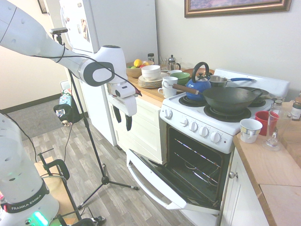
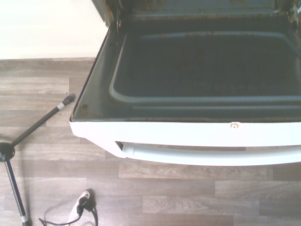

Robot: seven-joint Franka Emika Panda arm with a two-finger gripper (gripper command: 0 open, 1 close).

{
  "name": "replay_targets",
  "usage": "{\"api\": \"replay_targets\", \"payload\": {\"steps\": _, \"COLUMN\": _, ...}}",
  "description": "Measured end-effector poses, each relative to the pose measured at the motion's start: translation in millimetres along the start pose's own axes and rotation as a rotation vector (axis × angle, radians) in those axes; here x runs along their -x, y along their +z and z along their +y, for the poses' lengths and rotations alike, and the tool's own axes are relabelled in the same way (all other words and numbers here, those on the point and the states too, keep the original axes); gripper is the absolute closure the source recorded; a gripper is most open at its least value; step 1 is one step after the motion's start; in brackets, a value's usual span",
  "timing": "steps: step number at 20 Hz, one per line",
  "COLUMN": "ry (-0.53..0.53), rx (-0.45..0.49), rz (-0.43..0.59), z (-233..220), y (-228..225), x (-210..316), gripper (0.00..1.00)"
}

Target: Close the oven

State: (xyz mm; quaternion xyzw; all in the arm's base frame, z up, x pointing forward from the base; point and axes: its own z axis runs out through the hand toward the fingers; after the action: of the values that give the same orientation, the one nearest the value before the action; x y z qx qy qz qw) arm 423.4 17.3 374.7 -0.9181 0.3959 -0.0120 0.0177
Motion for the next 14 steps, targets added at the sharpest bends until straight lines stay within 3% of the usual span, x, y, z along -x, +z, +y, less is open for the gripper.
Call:
{"api": "replay_targets", "payload": {"steps": 5, "ry": -0.007, "rx": 0.058, "rz": 0.007, "z": -5.8, "y": 17.3, "x": 5.0, "gripper": 0.00}}
{"api": "replay_targets", "payload": {"steps": 10, "ry": 0.119, "rx": 0.115, "rz": -0.020, "z": -21.6, "y": 123.3, "x": 5.2, "gripper": 0.00}}
{"api": "replay_targets", "payload": {"steps": 14, "ry": 0.174, "rx": 0.174, "rz": -0.045, "z": -9.9, "y": 198.5, "x": -40.2, "gripper": 0.00}}
